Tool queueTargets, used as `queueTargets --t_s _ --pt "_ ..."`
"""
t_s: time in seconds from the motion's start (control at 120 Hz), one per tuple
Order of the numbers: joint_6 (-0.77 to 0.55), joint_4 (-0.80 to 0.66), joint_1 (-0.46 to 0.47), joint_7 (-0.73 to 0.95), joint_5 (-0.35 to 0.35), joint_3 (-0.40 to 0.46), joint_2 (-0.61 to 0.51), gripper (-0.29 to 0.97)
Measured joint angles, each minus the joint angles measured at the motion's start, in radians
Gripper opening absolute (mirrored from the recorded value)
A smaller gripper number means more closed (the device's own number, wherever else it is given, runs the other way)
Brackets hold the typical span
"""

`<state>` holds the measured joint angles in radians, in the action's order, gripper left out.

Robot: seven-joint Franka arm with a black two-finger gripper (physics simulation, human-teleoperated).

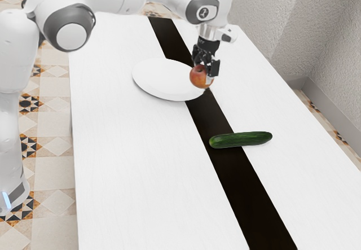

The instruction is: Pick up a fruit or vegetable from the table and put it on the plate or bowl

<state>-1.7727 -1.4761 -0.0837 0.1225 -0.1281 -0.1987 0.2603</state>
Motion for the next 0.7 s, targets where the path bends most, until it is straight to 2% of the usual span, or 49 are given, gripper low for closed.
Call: queueTargets --t_s 0.125,0.25,0.442,0.7 --pt "0.008 0.009 -0.001 0.006 0.001 -0.094 -0.012 0.34" --pt "0.012 0.035 -0.004 0.015 0.001 -0.152 -0.013 0.34" --pt "0.012 0.068 -0.068 0.029 0.001 -0.165 -0.008 0.34" --pt "0.004 0.083 -0.079 0.045 -0.003 -0.165 0.013 0.33"
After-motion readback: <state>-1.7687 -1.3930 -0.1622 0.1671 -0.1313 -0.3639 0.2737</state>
